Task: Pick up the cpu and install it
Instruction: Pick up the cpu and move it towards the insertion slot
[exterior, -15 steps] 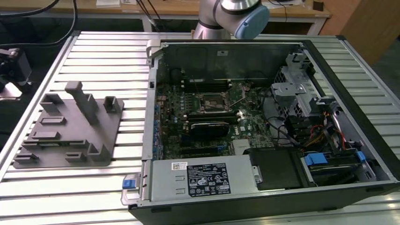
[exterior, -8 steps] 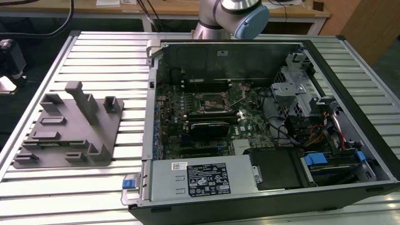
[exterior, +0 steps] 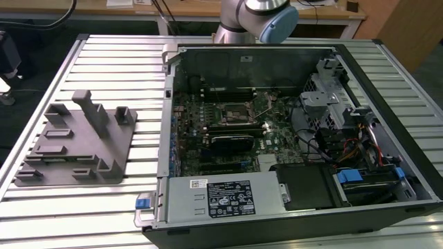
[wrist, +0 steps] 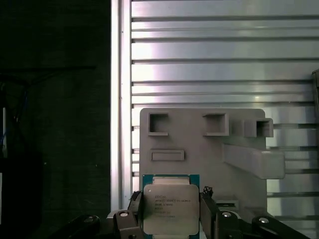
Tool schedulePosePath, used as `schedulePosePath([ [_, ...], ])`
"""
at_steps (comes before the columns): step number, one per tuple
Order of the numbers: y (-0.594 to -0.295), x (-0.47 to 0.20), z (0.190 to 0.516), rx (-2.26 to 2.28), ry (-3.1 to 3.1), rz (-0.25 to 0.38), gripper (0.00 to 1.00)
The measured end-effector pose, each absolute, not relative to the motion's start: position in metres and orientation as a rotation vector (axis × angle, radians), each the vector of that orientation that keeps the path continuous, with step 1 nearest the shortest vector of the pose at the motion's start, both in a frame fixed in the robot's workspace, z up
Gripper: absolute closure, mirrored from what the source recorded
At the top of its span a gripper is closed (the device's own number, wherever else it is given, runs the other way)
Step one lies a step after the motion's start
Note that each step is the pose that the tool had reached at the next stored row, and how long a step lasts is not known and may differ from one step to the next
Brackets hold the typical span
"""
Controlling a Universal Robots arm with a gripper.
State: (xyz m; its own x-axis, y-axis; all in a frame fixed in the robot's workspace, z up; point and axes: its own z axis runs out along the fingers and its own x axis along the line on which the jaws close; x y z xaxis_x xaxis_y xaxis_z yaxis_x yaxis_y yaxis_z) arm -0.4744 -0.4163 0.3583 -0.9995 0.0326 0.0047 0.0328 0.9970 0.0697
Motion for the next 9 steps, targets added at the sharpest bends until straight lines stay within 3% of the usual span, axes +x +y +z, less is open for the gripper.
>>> schedulePosePath([
  [9,-0.416,-0.474,0.378,-0.051,-3.136,-0.111,0.46],
])
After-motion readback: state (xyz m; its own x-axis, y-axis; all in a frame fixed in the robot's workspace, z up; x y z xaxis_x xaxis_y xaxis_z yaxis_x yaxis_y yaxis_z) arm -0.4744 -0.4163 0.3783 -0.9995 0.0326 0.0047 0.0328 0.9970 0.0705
